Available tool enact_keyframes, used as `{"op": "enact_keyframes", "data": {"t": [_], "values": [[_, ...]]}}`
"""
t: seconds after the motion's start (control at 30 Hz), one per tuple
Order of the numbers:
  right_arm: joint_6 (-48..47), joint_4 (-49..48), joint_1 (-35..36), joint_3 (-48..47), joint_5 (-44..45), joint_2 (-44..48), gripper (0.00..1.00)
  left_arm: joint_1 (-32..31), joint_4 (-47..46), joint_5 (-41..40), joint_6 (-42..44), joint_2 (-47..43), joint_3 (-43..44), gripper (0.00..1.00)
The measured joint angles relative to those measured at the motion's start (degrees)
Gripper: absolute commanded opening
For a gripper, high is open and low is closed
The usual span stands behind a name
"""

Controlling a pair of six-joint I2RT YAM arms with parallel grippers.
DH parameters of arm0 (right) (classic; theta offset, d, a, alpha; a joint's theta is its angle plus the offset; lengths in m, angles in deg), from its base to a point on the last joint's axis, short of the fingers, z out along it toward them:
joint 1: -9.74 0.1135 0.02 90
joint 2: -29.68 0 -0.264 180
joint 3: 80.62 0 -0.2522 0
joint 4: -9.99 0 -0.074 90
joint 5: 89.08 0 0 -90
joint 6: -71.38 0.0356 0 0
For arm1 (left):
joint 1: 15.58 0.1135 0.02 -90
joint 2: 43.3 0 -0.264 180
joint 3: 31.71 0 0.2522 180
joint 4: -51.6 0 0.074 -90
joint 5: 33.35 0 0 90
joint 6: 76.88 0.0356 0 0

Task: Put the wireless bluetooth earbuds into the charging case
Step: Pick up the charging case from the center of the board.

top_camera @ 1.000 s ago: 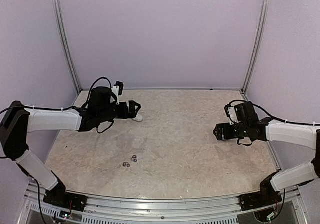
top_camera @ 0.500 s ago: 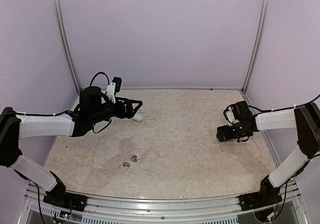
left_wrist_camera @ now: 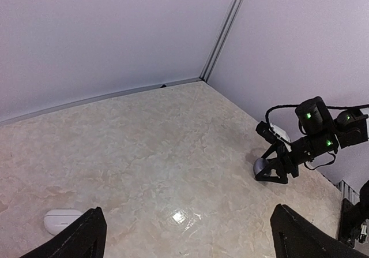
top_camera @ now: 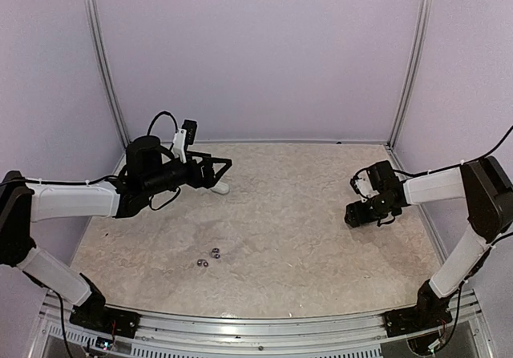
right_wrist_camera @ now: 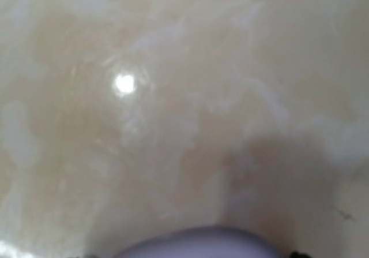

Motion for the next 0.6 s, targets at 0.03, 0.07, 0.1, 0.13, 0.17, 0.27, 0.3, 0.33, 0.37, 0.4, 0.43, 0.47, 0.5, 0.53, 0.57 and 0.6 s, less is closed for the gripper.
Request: {"op": "enact_keyframes", "data": {"t": [0.03, 0.07, 0.1, 0.13, 0.17, 0.27, 0.3, 0.33, 0.37, 0.4, 0.43, 0.47, 0.5, 0.53, 0.57, 0.6], "values": [[-0.24, -0.02, 0.00, -0.20, -0.22, -0.17, 0.72, 0.00, -0.24, 0.04, -0.04, 0.00, 0.00, 0.99], [-0.42, -0.02, 0.00, -0.48, -0.50, -0.44, 0.70, 0.00, -0.44, 0.07, -0.09, 0.00, -0.02, 0.99], [-0.55, -0.13, 0.00, -0.68, -0.87, -0.66, 0.68, 0.00, -0.52, 0.07, -0.11, 0.00, -0.04, 0.99], [-0.81, -0.24, 0.00, -0.74, -1.31, -0.72, 0.67, 0.00, -0.70, 0.04, -0.11, 0.00, -0.07, 0.99], [-0.90, -0.31, 0.00, -0.76, -1.99, -0.72, 0.65, 0.00, -0.90, 0.04, -0.11, 0.00, -0.13, 0.99], [-1.44, -0.63, 0.00, -0.83, -5.09, -0.70, 0.60, -0.13, -2.71, -0.24, 0.02, -0.46, -1.62, 0.99], [-1.51, -0.76, 0.00, -0.85, -6.64, -0.63, 0.60, -0.24, -3.43, -0.39, 0.11, -0.85, -2.51, 0.99], [-1.66, -0.83, 0.00, -0.85, -8.46, -0.52, 0.60, -0.48, -4.48, -0.59, 0.22, -1.38, -3.78, 0.99], [-1.75, -0.85, 0.11, -0.85, -10.25, -0.39, 0.60, -0.90, -5.46, -0.70, 0.37, -2.01, -5.11, 0.99], [-1.90, -0.85, 0.42, -0.85, -12.31, -0.11, 0.59, -1.31, -6.08, -0.68, 0.61, -2.47, -6.01, 0.99], [-1.97, -0.96, 0.70, -0.85, -13.97, 0.17, 0.59, -1.92, -6.71, -0.81, 1.03, -2.97, -6.97, 0.99], [-2.08, -0.98, 1.14, -0.96, -16.02, 0.59, 0.59, -2.58, -7.06, -0.81, 1.40, -3.32, -7.58, 0.99], [-2.14, -1.03, 1.66, -1.11, -17.35, 0.83, 0.58, -3.19, -7.28, -0.79, 1.73, -3.48, -7.89, 0.99], [-2.19, -1.05, 2.56, -1.55, -19.15, 1.05, 0.58, -3.80, -7.43, -0.63, 2.14, -3.56, -7.93, 0.99], [-2.25, -1.20, 3.52, -2.01, -20.79, 1.18, 0.57, -4.46, -7.72, -0.59, 2.78, -3.65, -7.98, 0.99], [-2.32, -1.38, 4.81, -2.64, -22.73, 1.27, 0.57, -5.18, -7.93, -0.63, 3.45, -3.78, -8.13, 0.99]]}}
